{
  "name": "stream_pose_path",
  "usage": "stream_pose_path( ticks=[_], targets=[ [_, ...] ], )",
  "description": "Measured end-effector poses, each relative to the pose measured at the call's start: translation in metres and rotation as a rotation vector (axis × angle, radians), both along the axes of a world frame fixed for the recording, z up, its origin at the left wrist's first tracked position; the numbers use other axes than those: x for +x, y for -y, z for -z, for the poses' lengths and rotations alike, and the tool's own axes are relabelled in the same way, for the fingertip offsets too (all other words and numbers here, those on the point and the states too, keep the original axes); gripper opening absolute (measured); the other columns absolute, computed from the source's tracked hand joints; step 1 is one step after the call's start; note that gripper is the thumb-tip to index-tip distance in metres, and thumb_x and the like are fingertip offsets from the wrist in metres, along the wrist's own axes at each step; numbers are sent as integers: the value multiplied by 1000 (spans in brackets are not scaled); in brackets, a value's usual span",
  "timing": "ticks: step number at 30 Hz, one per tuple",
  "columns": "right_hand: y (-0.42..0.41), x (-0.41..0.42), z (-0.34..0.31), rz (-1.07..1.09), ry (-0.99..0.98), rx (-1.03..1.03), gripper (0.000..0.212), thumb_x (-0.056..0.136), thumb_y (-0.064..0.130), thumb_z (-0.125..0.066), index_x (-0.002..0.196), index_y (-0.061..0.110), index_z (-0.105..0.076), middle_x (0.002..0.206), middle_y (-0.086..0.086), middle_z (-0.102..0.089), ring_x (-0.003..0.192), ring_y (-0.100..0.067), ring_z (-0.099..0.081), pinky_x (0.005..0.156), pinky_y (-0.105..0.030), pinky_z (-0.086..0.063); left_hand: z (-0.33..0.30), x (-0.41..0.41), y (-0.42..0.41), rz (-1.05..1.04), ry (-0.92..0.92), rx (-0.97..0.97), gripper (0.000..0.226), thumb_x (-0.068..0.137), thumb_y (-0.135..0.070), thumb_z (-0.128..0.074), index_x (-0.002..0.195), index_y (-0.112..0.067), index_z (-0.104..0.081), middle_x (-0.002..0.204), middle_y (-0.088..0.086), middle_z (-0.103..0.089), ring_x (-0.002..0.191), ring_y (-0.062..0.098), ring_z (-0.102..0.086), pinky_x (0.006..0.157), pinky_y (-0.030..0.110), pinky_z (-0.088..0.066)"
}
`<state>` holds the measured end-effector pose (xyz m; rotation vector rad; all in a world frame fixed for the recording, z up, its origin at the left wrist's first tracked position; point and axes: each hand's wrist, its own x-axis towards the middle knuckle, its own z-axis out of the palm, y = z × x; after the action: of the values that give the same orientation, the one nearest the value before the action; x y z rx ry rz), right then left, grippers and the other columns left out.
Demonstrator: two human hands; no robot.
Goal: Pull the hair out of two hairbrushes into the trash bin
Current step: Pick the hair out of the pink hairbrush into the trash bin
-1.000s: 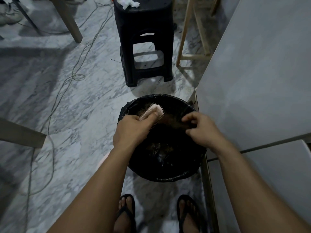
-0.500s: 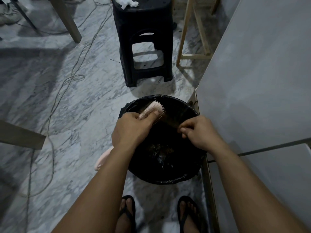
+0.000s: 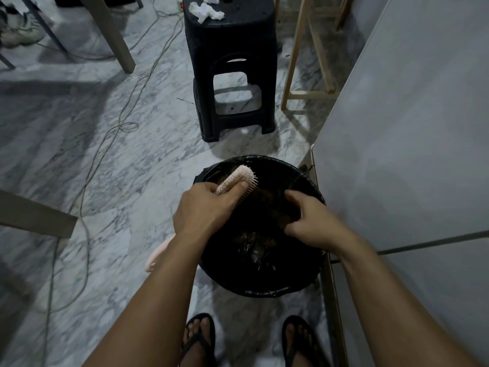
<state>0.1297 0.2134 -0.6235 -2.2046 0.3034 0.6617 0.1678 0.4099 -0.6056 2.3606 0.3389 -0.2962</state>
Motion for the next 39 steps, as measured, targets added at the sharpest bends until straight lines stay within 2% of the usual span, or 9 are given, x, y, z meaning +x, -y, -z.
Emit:
stream_pose_path(
  ticks=[2, 6, 11, 16, 20, 27, 32, 36, 39],
  targets=[
    [-10, 3, -9, 110, 50, 283, 87, 77, -7, -59, 152, 13, -22, 152, 1, -40, 93, -2, -64, 76, -21, -50, 1, -1, 5, 55, -11, 25, 57, 71, -73, -62, 58, -18, -59, 60, -3, -61, 67, 21, -63, 56, 30, -38],
    [-23, 4, -5, 258, 124, 476, 68, 88, -1, -59, 149, 9, -29, 135, -3, -57, 110, -10, -60, 102, -34, -48, 2, -3, 15, 105, -27, 18, 56, 71, -71, -62, 57, -17, -59, 59, -4, -61, 66, 19, -63, 56, 31, -39],
    [-16, 3, -2, 187, 261, 298, 17, 91, 12, -61, 102, 12, -73, 65, 4, -71, 63, -6, -63, 65, -24, -51, 7, -3, 18, 107, -7, 8, 59, 68, -74, -59, 59, -15, -60, 60, -3, -62, 69, 23, -65, 59, 33, -43],
    [-5, 4, 3, 104, 179, 92, 29, 91, 17, -60, 66, 28, -70, 56, 7, -65, 47, 2, -51, 53, -20, -40, 8, -1, 14, 66, 43, 21, 57, 72, -72, -60, 59, -16, -59, 58, -1, -58, 67, 25, -62, 55, 31, -36],
    [7, 2, 8, 76, 71, -113, 34, 88, 15, -60, 57, 27, -65, 62, 7, -64, 68, -14, -60, 65, -28, -46, 4, 5, 5, -56, 98, -5, 57, 73, -70, -60, 61, -14, -61, 62, 3, -59, 71, 30, -63, 59, 33, -39],
    [3, -2, 6, -14, -99, -340, 17, 87, 15, -55, 96, 18, -70, 104, -11, -70, 96, -29, -64, 85, -40, -54, 9, 3, 3, 27, 19, -37, 56, 74, -69, -63, 58, -15, -59, 59, -1, -58, 67, 25, -62, 58, 31, -39],
    [-7, 4, -5, 83, 89, 166, 65, 81, 3, -67, 141, 11, -45, 143, -3, -52, 130, -14, -49, 105, -25, -37, 11, -1, 9, 113, -10, -38, 58, 70, -69, -63, 48, -17, -49, 50, -5, -49, 58, 22, -55, 53, 30, -32],
    [-17, 0, -8, 162, 64, 607, 39, 87, -3, -60, 122, 15, -60, 109, -3, -74, 100, -11, -70, 88, -26, -55, 11, -2, 16, 155, -43, -57, 61, 64, -73, -60, 45, -17, -47, 47, -5, -48, 56, 22, -54, 54, 30, -34],
    [-15, -1, -7, 153, 78, 469, 11, 91, 8, -61, 98, 10, -69, 66, 2, -73, 57, -8, -64, 59, -20, -50, 11, -2, 19, 159, -44, -56, 61, 63, -73, -61, 45, -16, -47, 46, -5, -47, 56, 23, -55, 54, 30, -35]
  ],
)
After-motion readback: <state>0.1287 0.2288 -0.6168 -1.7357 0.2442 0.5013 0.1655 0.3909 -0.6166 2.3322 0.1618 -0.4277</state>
